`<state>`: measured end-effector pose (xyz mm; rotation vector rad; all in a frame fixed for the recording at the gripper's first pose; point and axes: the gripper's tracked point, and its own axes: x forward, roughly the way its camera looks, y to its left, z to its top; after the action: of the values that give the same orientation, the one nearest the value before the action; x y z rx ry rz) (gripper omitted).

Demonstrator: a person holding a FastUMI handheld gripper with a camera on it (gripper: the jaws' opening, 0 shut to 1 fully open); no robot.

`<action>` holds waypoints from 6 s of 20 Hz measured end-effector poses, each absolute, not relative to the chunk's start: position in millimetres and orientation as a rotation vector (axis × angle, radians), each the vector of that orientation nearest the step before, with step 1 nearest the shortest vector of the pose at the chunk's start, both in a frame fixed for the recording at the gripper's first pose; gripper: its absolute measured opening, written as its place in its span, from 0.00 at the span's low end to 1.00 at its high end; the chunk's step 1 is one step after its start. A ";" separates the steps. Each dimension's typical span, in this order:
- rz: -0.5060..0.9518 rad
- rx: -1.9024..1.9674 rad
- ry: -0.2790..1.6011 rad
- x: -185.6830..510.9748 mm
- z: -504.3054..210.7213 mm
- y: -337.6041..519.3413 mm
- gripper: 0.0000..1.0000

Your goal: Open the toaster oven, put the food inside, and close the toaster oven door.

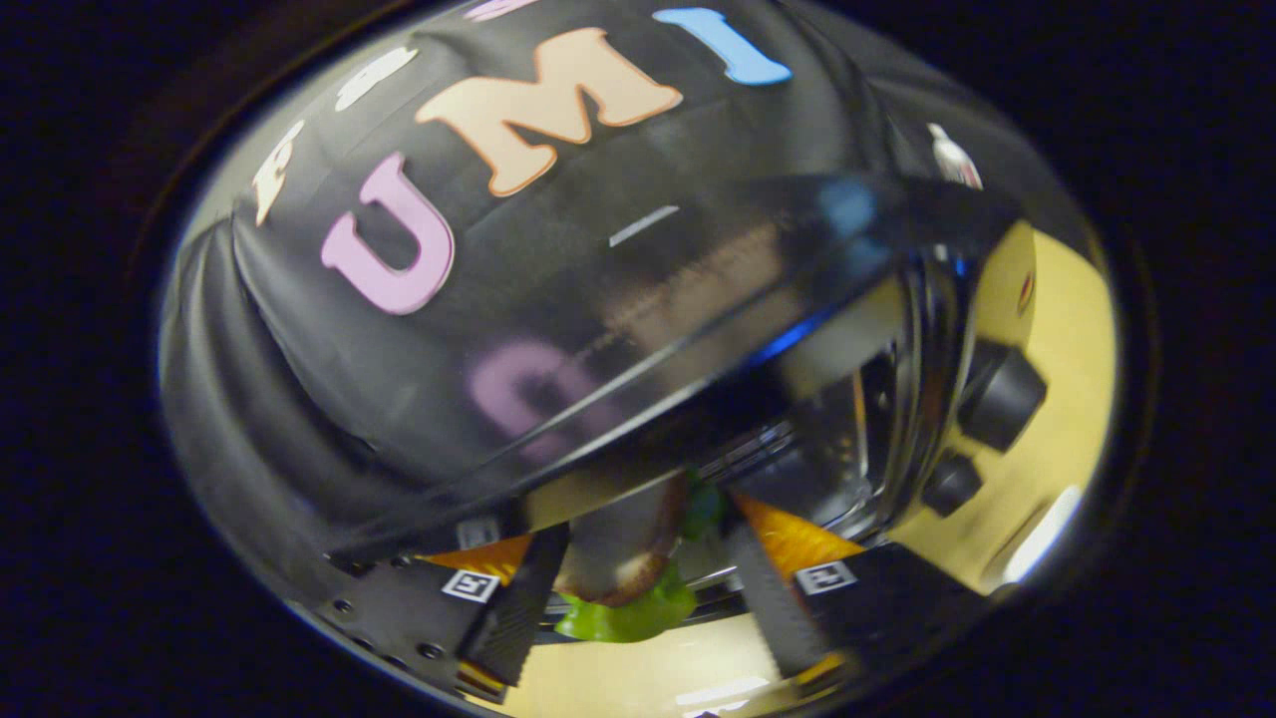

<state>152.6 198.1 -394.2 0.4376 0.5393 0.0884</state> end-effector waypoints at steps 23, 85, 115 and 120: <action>0.346 -0.009 0.945 -80.2 -433.6 137.2 0.99; 0.194 0.087 0.187 57.3 -166.3 153.1 0.98; 0.166 0.130 0.074 36.1 -98.7 132.5 0.96; 0.177 0.127 0.077 36.2 -108.8 127.5 0.96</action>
<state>36.2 127.5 -108.8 0.1269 0.0769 0.1767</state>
